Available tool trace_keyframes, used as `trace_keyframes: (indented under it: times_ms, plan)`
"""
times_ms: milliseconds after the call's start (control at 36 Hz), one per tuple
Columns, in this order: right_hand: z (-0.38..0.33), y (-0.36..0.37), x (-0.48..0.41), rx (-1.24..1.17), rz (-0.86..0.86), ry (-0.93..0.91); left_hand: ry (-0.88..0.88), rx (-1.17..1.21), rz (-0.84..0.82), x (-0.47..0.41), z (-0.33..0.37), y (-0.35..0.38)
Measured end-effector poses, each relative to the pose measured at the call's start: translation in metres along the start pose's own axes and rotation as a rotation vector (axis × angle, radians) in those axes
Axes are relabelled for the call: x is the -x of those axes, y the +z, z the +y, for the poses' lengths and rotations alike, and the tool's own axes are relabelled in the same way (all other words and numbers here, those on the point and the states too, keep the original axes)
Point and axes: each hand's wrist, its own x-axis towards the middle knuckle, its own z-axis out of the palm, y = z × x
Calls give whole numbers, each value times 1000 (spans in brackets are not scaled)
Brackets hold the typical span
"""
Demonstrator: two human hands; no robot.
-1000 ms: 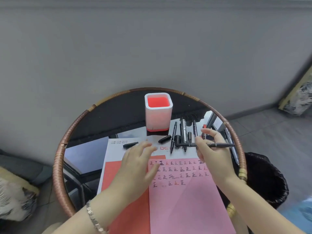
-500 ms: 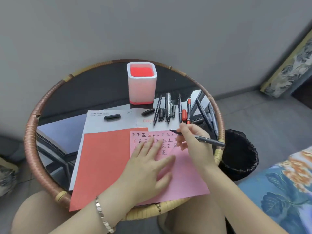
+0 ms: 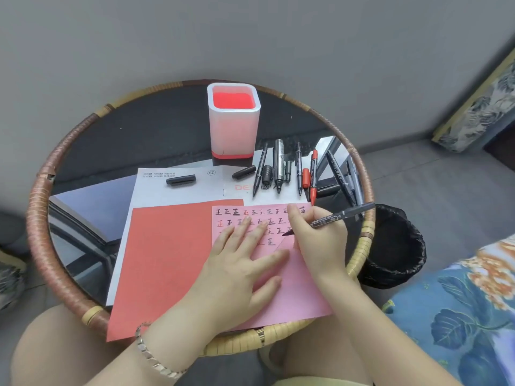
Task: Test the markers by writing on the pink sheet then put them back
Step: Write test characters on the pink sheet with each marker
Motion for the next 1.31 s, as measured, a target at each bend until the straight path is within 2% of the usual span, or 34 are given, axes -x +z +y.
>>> trace_keyframes:
  times_ms: [361, 1306]
  plan:
    - [9, 5, -1, 132, 2, -75, 11, 16, 31, 1, 0, 2]
    - [10, 3, 0, 136, 0, -77, -10, 20, 5, 0, 1, -1]
